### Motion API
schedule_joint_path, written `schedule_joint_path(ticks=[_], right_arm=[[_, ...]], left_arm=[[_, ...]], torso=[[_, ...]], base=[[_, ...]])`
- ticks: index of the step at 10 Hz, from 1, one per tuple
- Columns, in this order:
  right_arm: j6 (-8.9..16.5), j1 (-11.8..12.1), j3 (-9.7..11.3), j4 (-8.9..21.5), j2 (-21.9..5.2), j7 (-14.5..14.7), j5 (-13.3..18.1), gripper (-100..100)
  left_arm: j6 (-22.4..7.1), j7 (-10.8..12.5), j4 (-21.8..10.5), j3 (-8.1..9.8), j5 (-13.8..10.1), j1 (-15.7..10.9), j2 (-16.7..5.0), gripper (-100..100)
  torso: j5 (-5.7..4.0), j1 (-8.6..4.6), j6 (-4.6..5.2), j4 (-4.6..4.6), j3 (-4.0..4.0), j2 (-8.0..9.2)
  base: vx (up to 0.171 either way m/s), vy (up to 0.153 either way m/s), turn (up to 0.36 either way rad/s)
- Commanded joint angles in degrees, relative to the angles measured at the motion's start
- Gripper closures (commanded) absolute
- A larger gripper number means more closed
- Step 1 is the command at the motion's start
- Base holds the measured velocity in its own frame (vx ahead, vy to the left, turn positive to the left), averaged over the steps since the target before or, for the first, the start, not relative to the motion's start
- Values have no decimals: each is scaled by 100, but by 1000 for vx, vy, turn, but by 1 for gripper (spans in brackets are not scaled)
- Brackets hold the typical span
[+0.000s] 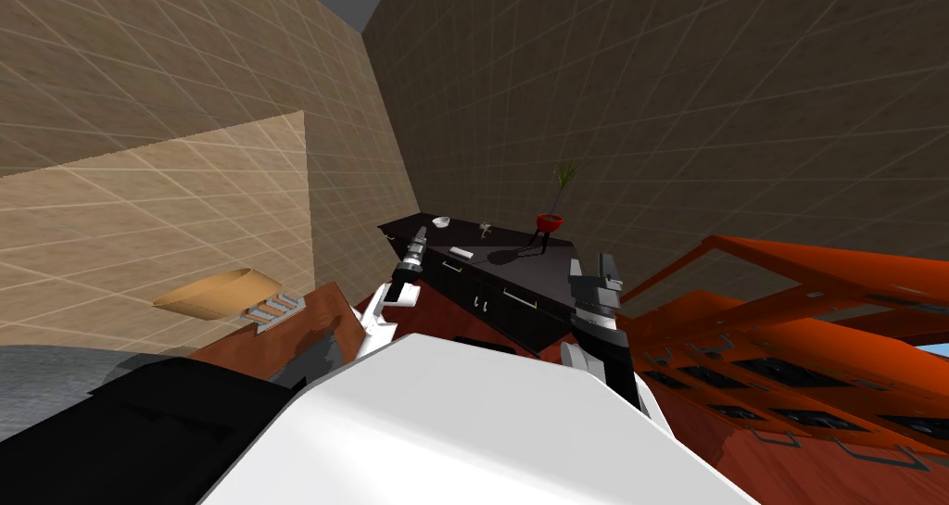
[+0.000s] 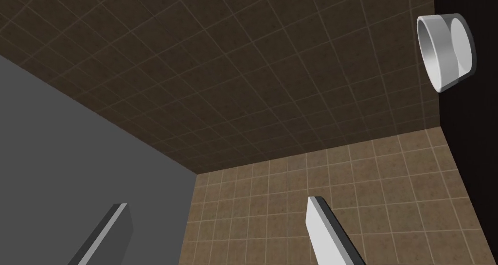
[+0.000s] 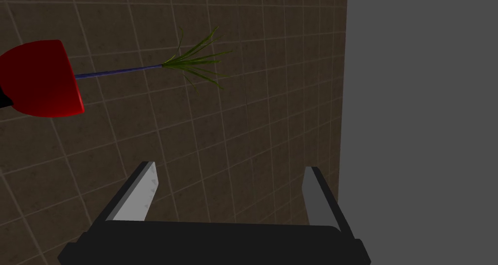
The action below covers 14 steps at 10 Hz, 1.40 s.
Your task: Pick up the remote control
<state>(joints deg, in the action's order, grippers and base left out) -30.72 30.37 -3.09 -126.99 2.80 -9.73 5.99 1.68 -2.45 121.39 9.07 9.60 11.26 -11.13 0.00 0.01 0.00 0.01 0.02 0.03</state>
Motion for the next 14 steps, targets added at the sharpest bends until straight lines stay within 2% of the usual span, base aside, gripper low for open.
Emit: schedule_joint_path(ticks=[1,2,3,4,5,6,7,9,10,11,12,14], right_arm=[[0,0,0,0,0,0,0,0],[0,0,0,0,0,0,0,0],[0,0,0,0,0,0,0,0],[0,0,0,0,0,0,0,0],[0,0,0,0,0,0,0,0],[0,0,0,0,0,0,0,0],[0,0,0,0,0,0,0,0],[0,0,0,0,0,0,0,0],[0,0,0,0,0,0,0,0],[0,0,0,0,0,0,0,0],[0,0,0,0,0,0,0,0],[0,0,0,0,0,0,0,0]], left_arm=[[-286,-25,-234,68,20,-286,-22,-100],[-407,-25,-234,68,20,-317,-22,-100],[-577,-37,-437,127,17,-576,-53,-100],[-746,-37,-437,127,17,-584,-53,-100],[-946,-47,-658,182,3,-839,-87,-100],[-1103,-47,-660,182,3,-861,-87,-100],[-1258,-53,-901,231,-24,-1114,-124,-100],[-1476,-53,-901,231,-24,-1148,-124,-100],[-1694,-57,-1159,273,-64,-1409,-166,-100],[-1855,-57,-1159,273,-64,-1441,-166,-100],[-2014,-58,-1435,310,-116,-1727,-213,-100],[-2261,-58,-1435,310,-116,-1739,-213,-100]], torso=[[0,0,0,0,0,0],[0,1,1,0,0,0],[0,0,1,0,0,-1],[0,0,1,0,0,-1],[0,0,0,0,-1,-1],[1,2,1,-1,-2,-3],[1,1,0,-1,-1,-2],[1,2,0,-1,-1,-2],[0,0,0,-1,-2,-3],[0,1,1,-1,-2,-4],[1,1,0,-1,-2,-4],[1,2,-1,-1,-2,-3]], base=[[-17,4,14],[-14,4,2],[-14,6,-2],[-11,8,0],[-12,10,-7],[-10,8,-9],[-12,13,-14],[-4,6,-6],[-7,8,-26],[-7,9,-22],[-8,10,-47],[-4,9,-4]])
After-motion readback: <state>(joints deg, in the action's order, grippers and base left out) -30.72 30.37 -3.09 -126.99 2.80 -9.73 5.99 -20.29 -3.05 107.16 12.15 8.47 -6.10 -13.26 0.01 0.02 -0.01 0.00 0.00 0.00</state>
